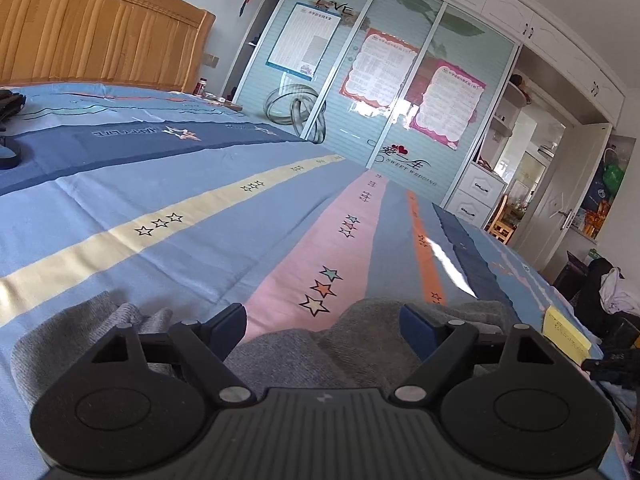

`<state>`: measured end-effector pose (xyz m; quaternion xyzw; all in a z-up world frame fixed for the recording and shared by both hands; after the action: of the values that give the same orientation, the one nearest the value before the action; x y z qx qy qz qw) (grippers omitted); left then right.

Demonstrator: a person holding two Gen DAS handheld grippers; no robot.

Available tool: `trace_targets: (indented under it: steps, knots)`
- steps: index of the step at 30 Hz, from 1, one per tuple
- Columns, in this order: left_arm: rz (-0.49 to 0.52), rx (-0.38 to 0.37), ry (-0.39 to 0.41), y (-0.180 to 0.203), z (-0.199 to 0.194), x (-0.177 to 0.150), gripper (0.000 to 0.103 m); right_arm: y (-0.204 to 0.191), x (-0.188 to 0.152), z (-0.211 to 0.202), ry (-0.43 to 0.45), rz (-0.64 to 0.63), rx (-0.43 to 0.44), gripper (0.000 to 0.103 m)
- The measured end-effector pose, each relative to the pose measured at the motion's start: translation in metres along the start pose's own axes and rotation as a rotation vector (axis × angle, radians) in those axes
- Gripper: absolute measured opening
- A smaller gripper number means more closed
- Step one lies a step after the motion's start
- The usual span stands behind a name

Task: Fold clothes

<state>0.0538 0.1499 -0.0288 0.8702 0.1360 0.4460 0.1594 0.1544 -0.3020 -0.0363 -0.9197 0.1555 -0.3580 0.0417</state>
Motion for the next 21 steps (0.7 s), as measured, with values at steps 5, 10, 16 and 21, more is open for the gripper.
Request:
trace_targets:
  steps: [5,10,16,21]
  knots:
    - [-0.058,0.004,-0.001,-0.017,-0.004,0.008,0.085,0.035,-0.072,-0.027,0.042,0.233,0.346,0.037]
    - [-0.176,-0.044,-0.046,-0.047,-0.006,0.013,0.086,0.032,-0.157,-0.03,0.03,0.403,0.673,0.067]
    - [-0.211,0.087,-0.102,-0.07,-0.005,0.01,0.086,0.03,-0.185,-0.019,0.075,0.39,0.73,0.071]
    - [-0.233,0.237,-0.124,-0.082,-0.017,0.011,0.086,0.029,-0.177,-0.009,0.061,0.364,0.779,0.071]
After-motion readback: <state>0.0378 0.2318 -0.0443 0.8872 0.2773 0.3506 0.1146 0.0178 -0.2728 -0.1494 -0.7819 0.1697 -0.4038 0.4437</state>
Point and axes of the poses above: each gripper's, at about its wrist camera, not at the fingertips, and z roughly the way its jaws point, y to its right, x to its top, the point moved 1 cm from there along z, roughly the way its jaws point, and after that the axes turned 12 degrees about -y, right-handed, at the moved point
